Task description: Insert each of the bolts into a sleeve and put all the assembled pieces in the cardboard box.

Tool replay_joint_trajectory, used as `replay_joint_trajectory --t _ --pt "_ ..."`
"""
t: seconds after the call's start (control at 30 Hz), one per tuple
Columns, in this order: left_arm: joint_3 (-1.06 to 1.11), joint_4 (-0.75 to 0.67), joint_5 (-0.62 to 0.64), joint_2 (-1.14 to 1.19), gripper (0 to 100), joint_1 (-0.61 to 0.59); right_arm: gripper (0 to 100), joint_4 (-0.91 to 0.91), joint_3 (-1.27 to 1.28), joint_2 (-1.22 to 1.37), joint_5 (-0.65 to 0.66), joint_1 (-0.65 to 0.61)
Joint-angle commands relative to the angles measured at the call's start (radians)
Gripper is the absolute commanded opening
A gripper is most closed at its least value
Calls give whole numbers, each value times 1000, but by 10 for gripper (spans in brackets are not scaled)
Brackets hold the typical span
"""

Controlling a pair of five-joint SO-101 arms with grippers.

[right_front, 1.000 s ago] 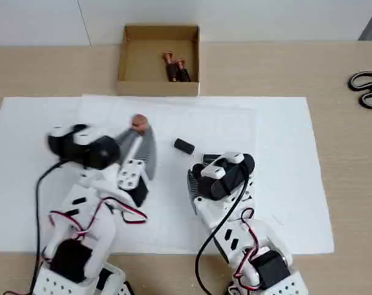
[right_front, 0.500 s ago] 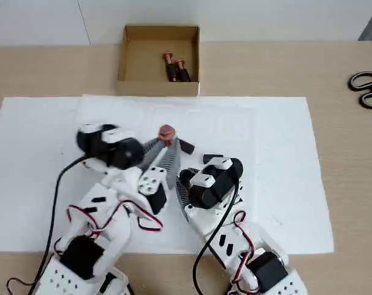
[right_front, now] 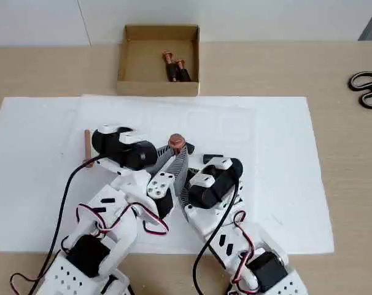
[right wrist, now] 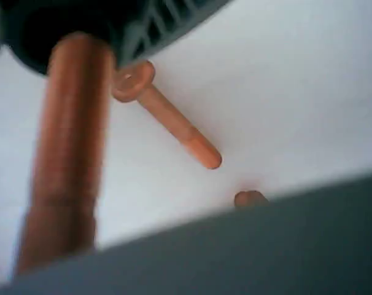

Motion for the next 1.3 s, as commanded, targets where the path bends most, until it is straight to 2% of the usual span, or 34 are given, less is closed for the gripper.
replay_joint_trajectory --t 0.0,0.17,0.3,0.6,0.77,0.93,1.1,1.27 --pt "-5 5 6 3 5 3 4 -27 -8 -16 -8 -5" --pt "5 3 9 3 5 2 4 -27 -8 -16 -8 -5" --pt "24 -17 81 3 5 0 4 -27 -9 -16 -9 -5" --pt "53 -32 78 3 5 -3 4 -27 -14 -16 -11 -5" --pt "65 -29 -5 0 5 -3 4 -27 -14 -16 -11 -5" --pt "65 -12 -8 0 5 -3 4 -27 -14 -16 -11 -5" --pt "65 9 -95 2 5 2 4 -27 -14 -16 -11 -5" --pt "65 40 -106 3 5 2 4 -25 -15 -16 -9 -5"
